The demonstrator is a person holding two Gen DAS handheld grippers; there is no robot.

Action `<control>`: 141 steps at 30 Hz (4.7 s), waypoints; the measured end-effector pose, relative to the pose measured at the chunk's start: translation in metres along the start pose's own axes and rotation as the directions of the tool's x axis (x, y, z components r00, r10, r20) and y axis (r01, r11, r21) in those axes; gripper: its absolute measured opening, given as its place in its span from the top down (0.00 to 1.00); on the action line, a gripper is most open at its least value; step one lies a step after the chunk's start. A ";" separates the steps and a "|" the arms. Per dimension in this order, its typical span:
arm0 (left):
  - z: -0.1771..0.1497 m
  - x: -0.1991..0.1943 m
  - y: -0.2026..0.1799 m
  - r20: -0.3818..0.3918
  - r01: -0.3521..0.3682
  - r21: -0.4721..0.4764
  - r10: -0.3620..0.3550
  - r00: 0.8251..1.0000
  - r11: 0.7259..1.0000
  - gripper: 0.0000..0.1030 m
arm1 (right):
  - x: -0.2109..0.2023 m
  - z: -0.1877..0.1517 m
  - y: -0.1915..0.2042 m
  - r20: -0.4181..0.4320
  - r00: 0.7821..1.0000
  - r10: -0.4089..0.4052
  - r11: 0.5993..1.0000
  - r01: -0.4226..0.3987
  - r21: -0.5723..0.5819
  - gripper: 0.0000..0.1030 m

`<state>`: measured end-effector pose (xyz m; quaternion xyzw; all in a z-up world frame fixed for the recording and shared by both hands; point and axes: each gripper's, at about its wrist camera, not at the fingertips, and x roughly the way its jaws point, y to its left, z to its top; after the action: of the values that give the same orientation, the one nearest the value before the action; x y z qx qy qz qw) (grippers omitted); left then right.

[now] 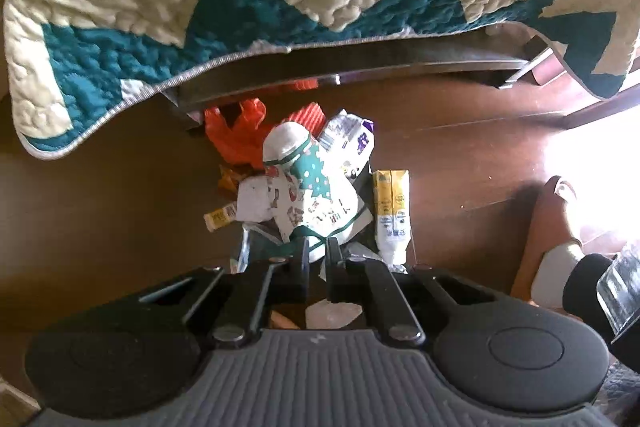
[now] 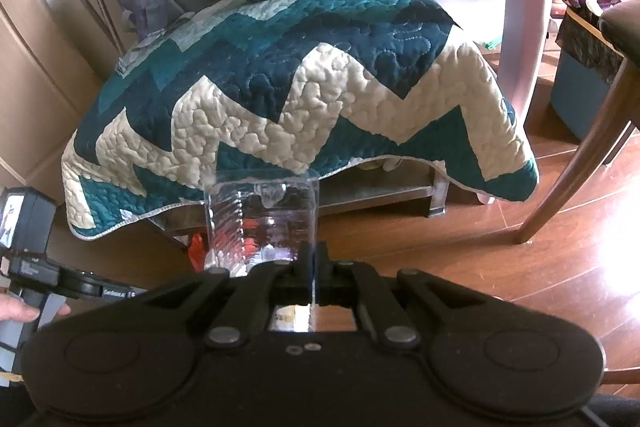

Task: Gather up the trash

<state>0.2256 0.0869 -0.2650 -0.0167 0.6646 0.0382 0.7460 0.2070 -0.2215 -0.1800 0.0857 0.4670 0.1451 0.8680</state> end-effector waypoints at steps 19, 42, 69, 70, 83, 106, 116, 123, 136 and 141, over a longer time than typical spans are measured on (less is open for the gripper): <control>0.069 0.198 0.037 -0.153 -0.014 -0.309 -0.036 0.988 0.951 0.36 | 0.066 0.008 0.011 -0.179 0.982 0.066 0.997 -0.056 0.060 1.00; 0.005 0.054 0.026 -0.049 0.056 -0.186 -0.066 0.997 0.981 0.90 | 0.057 0.010 0.008 -0.072 0.997 -0.032 0.999 0.034 0.023 1.00; -0.032 -0.305 -0.128 0.528 0.203 0.228 -0.296 0.796 0.952 0.90 | -0.244 0.050 -0.005 0.377 0.924 -0.059 0.992 0.095 -0.080 1.00; -0.030 -0.316 -0.138 0.536 0.206 0.246 -0.310 0.785 0.947 0.90 | -0.258 0.055 -0.010 0.398 0.915 -0.072 0.991 0.112 -0.079 1.00; 0.019 -0.500 -0.314 0.606 0.223 0.534 -0.553 0.571 0.815 0.89 | -0.432 0.146 -0.087 0.663 0.685 -0.301 0.942 0.320 0.097 1.00; 0.066 -0.497 -0.556 0.504 0.196 0.698 -0.667 0.548 0.689 0.89 | -0.410 0.164 -0.261 0.454 0.628 -0.632 0.774 0.491 0.399 1.00; 0.079 -0.428 -0.580 0.407 0.171 0.708 -0.595 0.693 0.685 0.89 | -0.372 0.154 -0.264 0.315 0.700 -0.641 0.761 0.531 0.372 0.89; 0.067 -0.404 -0.585 0.344 0.147 0.729 -0.543 0.766 0.669 0.86 | -0.368 0.152 -0.266 0.278 0.716 -0.640 0.758 0.530 0.380 0.71; 0.049 -0.438 -0.536 0.381 0.184 0.713 -0.594 0.709 0.677 0.42 | -0.405 0.129 -0.229 0.341 0.726 -0.598 0.796 0.490 0.355 0.56; 0.032 -0.458 -0.485 0.439 0.165 0.699 -0.600 0.669 0.696 0.32 | -0.419 0.122 -0.187 0.406 0.742 -0.533 0.846 0.457 0.274 0.55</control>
<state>0.2434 -0.4096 0.1804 0.0885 0.3235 -0.3406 0.8783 0.1231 -0.5386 0.1631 0.0588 0.2595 -0.1533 0.9517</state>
